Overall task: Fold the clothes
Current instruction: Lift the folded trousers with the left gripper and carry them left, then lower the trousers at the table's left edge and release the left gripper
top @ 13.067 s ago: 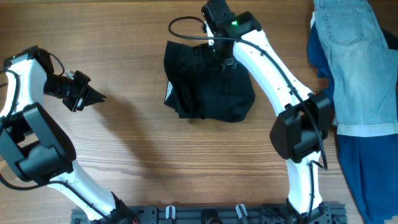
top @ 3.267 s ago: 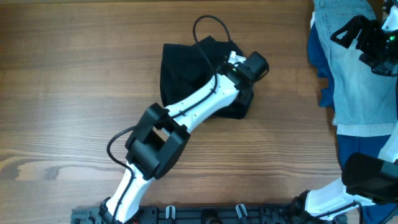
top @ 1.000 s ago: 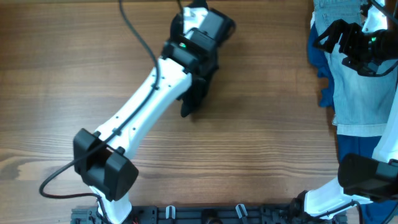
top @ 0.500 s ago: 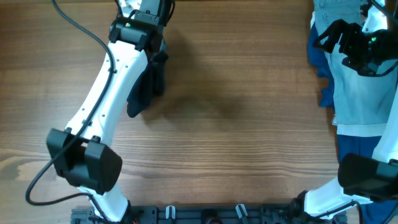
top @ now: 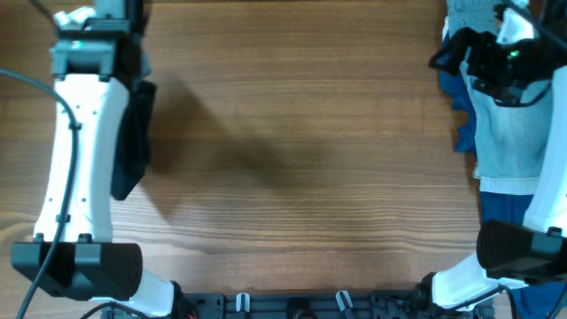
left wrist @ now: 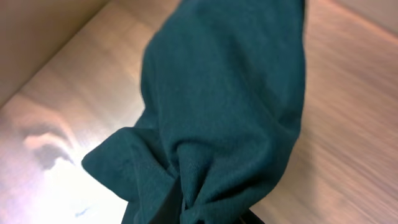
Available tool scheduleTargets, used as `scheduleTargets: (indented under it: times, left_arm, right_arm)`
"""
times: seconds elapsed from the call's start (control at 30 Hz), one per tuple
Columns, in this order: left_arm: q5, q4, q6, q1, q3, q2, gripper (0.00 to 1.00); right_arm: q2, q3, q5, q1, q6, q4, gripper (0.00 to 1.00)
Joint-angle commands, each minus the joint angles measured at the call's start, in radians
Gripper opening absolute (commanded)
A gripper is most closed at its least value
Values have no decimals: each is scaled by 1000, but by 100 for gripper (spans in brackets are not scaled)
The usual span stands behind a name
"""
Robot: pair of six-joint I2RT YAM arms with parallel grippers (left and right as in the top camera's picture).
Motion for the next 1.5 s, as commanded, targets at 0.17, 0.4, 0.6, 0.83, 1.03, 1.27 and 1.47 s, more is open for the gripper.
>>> scheduleTargets:
  times: [0.17, 0.4, 0.6, 0.83, 1.03, 1.27, 1.47]
  left_arm:
    - [101, -20, -53, 296, 2, -39, 4]
    - [313, -54, -66, 620, 2, -39, 4]
    - [430, -58, -95, 740, 2, -39, 4]
    - [425, 100, -88, 656, 2, -21, 4]
    - [262, 122, -145, 603, 2, 53, 4]
    - [239, 85, -194, 617, 2, 85, 4]
    - [114, -96, -327, 659, 2, 66, 4]
  right_arm:
    - [5, 3, 29, 139, -6, -10, 100]
    - [41, 3, 48, 220, 9, -5, 100]
    - [84, 3, 59, 247, 12, -2, 100]
    - [106, 3, 59, 249, 11, 6, 100]
    - [118, 3, 63, 269, 8, -6, 100]
    - [169, 3, 63, 299, 11, -3, 100]
    - [215, 3, 63, 301, 8, 29, 100]
